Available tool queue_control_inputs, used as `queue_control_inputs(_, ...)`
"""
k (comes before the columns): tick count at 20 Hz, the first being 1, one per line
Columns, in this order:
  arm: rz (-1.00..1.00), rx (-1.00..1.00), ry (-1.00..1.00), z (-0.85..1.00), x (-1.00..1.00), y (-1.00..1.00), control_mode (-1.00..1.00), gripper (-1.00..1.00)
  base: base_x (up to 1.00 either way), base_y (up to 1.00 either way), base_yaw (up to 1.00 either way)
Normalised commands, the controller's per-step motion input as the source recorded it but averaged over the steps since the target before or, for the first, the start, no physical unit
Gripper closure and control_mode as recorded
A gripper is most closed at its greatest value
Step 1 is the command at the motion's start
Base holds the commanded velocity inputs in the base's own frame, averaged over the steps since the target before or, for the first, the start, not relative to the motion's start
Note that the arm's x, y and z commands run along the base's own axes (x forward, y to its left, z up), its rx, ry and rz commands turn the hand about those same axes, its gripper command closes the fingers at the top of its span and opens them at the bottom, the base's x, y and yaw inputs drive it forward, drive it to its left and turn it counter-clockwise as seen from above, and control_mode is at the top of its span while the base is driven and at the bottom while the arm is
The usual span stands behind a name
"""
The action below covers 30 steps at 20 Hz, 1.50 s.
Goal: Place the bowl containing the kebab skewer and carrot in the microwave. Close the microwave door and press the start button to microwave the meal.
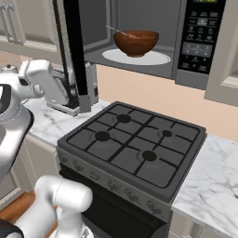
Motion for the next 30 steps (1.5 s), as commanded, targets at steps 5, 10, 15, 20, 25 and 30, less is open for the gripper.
queue_control_inputs(5,0.13,0.15,0.27,0.00,0.69,-0.86,-1.00,-1.00,0.00,0.00,0.00)
queue_control_inputs(10,0.25,0.12,0.28,0.00,0.94,-0.44,-1.00,-1.00,0.00,0.00,0.00)
queue_control_inputs(15,0.35,0.09,0.18,0.00,0.99,-0.16,-1.00,-1.00,0.00,0.00,0.00)
queue_control_inputs(20,0.37,0.10,0.06,0.00,0.90,-0.34,-1.00,-1.00,0.00,0.00,0.00)
queue_control_inputs(25,0.36,0.09,0.00,0.00,0.78,-0.42,-1.00,-1.00,0.00,0.00,0.00)
queue_control_inputs(30,0.33,0.11,0.01,0.00,0.75,-0.50,-1.00,-1.00,0.00,0.00,0.00)
